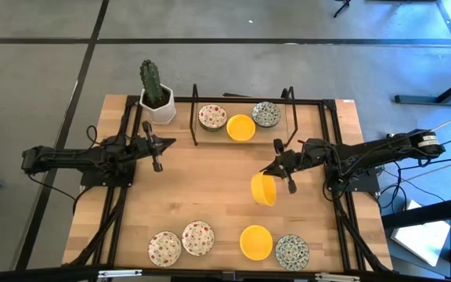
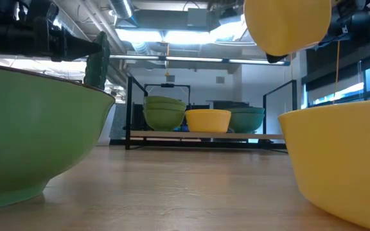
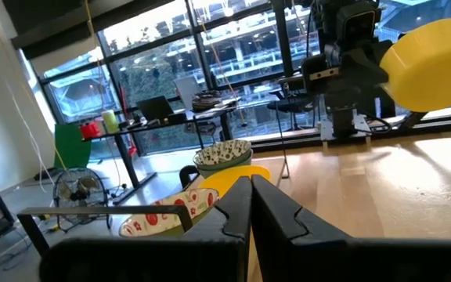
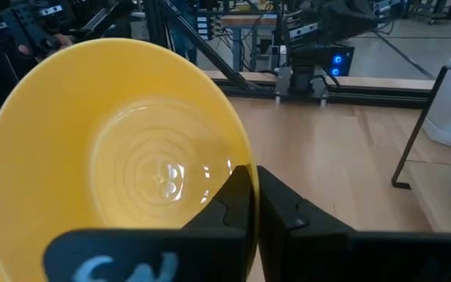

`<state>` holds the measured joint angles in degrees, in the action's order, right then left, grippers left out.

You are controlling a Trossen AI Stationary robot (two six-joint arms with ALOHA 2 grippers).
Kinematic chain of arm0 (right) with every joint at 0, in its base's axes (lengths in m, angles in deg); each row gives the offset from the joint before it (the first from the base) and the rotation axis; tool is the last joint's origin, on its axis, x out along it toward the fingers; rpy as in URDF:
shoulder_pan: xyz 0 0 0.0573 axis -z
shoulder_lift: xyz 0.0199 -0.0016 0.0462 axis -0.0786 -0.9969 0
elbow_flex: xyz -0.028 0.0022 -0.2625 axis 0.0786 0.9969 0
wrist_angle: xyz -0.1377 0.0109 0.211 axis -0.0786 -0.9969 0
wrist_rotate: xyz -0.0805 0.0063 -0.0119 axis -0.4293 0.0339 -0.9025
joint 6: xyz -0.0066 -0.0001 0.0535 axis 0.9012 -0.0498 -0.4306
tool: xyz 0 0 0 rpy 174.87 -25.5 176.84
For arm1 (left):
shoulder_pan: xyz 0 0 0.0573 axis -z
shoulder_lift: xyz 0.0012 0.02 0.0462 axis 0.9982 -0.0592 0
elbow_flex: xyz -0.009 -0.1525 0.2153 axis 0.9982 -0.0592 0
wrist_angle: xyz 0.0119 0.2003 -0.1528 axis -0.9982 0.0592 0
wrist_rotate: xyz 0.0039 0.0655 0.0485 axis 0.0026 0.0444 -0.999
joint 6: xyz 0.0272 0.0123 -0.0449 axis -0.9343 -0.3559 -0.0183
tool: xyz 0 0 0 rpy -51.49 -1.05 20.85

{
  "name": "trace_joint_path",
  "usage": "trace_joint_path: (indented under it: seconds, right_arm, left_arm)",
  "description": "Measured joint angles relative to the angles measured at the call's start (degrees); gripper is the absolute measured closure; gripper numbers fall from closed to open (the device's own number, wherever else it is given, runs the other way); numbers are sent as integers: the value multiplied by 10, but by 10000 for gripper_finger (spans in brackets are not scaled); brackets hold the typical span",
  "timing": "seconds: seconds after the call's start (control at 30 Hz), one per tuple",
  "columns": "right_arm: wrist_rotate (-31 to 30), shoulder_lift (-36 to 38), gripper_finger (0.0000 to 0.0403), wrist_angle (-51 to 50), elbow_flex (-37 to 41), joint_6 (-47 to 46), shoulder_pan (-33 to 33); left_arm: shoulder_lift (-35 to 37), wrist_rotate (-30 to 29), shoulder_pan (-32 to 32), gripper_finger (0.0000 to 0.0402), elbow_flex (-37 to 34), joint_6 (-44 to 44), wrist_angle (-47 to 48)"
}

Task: Pick & Place Mini bowls
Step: Stack the yellow bowl on the top of the yellow bowl on the shelf

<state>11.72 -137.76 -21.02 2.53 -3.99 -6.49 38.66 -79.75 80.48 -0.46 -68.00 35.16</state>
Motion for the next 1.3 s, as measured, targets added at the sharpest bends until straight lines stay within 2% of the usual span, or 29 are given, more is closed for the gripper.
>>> trace_joint_path:
  seconds: [0.33, 0.87, 1.3]
  right_arm:
    - [-33, 0, 393, -19, -1, 1, 0]
    - [-34, 0, 393, -27, -1, 0, 0]
    - [-35, 0, 393, -27, -1, 10, 0]
  left_arm:
    - [0, -13, 0, 398, 0, -1, -15]
    - [0, -14, 0, 398, 0, -1, -15]
    - [0, -40, 0, 398, 0, -5, -28]
